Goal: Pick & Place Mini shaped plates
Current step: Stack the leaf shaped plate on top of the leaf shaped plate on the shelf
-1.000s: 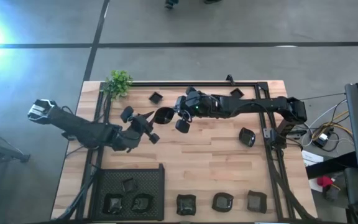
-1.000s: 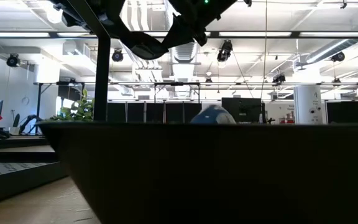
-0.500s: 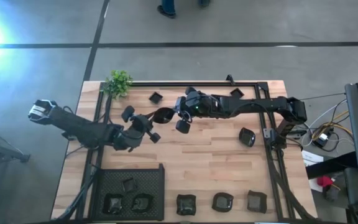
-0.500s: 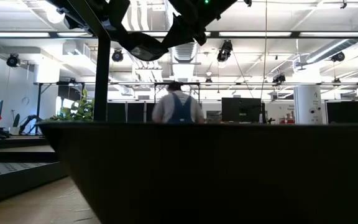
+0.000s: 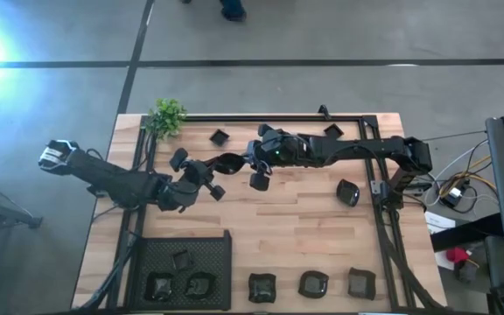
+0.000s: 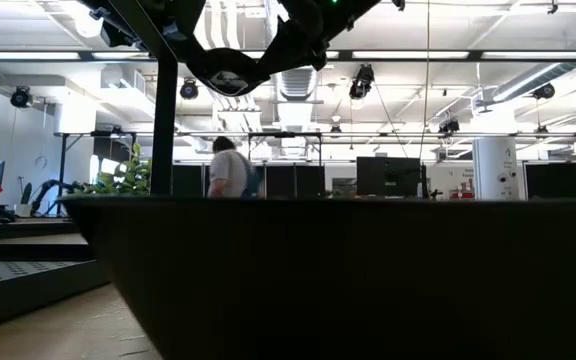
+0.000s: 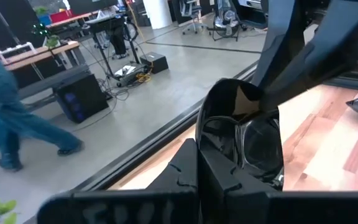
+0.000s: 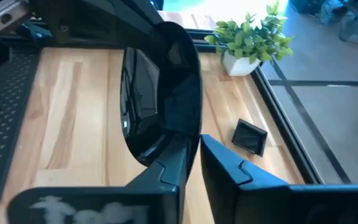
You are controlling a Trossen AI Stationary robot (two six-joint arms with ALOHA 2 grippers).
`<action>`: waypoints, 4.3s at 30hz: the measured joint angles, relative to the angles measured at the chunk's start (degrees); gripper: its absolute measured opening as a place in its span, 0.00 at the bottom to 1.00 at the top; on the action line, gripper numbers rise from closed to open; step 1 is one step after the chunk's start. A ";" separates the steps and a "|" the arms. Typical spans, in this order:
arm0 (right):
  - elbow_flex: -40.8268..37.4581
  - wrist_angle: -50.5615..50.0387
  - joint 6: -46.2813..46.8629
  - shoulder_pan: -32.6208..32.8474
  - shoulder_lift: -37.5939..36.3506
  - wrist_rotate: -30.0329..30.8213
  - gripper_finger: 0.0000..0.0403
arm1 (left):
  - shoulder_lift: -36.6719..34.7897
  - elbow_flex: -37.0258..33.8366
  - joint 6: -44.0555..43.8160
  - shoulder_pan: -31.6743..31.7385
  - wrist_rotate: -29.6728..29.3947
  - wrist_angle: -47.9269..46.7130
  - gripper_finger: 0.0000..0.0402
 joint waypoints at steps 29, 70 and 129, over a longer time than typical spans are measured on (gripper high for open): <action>0.02 -12.89 -0.13 3.67 -15.56 -0.01 0.30 | -11.20 0.02 -41.95 -12.26 16.86 -31.10 0.00; 0.00 -12.97 -0.13 3.60 -16.24 0.02 0.25 | 9.74 -0.07 -108.30 -41.05 42.54 -19.42 0.00; -0.02 -12.77 -0.32 3.60 -16.24 0.07 0.18 | 15.34 -0.04 -105.72 -40.74 47.38 -7.35 0.06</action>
